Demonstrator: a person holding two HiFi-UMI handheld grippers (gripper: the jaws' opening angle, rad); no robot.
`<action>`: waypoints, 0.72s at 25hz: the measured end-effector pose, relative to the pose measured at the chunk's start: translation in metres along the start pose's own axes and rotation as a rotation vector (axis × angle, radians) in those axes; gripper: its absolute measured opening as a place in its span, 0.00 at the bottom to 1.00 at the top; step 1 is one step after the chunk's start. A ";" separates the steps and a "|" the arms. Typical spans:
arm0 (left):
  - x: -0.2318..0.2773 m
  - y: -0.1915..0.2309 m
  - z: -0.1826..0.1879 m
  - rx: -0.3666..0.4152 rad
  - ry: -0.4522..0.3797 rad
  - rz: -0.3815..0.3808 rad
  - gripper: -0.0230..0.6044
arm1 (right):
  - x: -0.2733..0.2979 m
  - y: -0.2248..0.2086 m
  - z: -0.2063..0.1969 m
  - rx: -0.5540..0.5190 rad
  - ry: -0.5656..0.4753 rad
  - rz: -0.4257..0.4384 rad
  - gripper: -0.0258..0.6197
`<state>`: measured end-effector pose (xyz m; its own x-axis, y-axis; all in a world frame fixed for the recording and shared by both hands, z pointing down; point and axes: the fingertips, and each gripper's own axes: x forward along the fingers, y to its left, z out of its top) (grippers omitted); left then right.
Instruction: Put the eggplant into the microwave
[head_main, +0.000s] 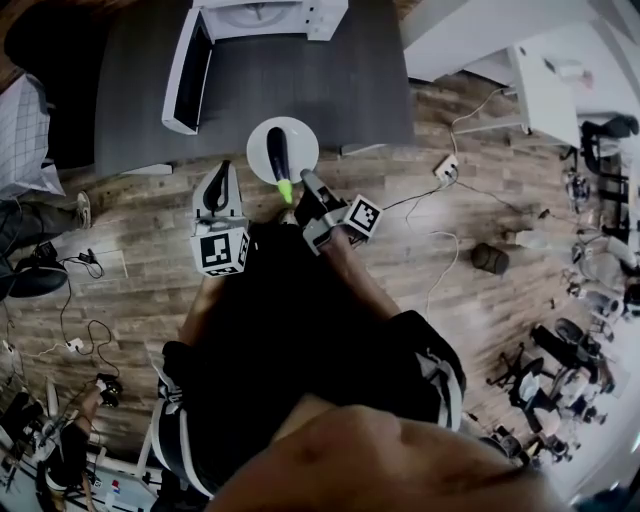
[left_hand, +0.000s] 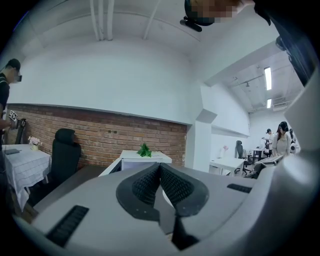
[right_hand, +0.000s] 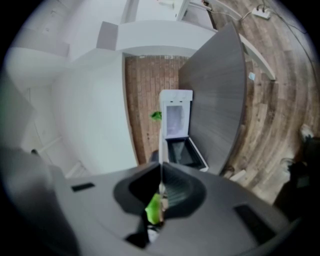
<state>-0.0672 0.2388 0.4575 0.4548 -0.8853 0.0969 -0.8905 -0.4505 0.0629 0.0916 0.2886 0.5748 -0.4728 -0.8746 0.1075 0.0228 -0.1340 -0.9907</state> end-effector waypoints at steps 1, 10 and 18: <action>0.001 -0.003 0.000 0.000 -0.003 0.007 0.09 | -0.001 0.000 0.003 0.001 0.007 0.001 0.10; 0.001 -0.030 0.004 0.002 -0.020 0.048 0.09 | -0.009 -0.006 0.023 -0.020 0.063 -0.020 0.10; 0.001 -0.032 0.001 -0.009 -0.014 0.069 0.09 | -0.007 -0.006 0.025 -0.012 0.077 -0.009 0.10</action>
<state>-0.0380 0.2521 0.4542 0.3921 -0.9158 0.0872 -0.9195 -0.3875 0.0659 0.1163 0.2837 0.5819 -0.5390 -0.8351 0.1097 0.0084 -0.1355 -0.9907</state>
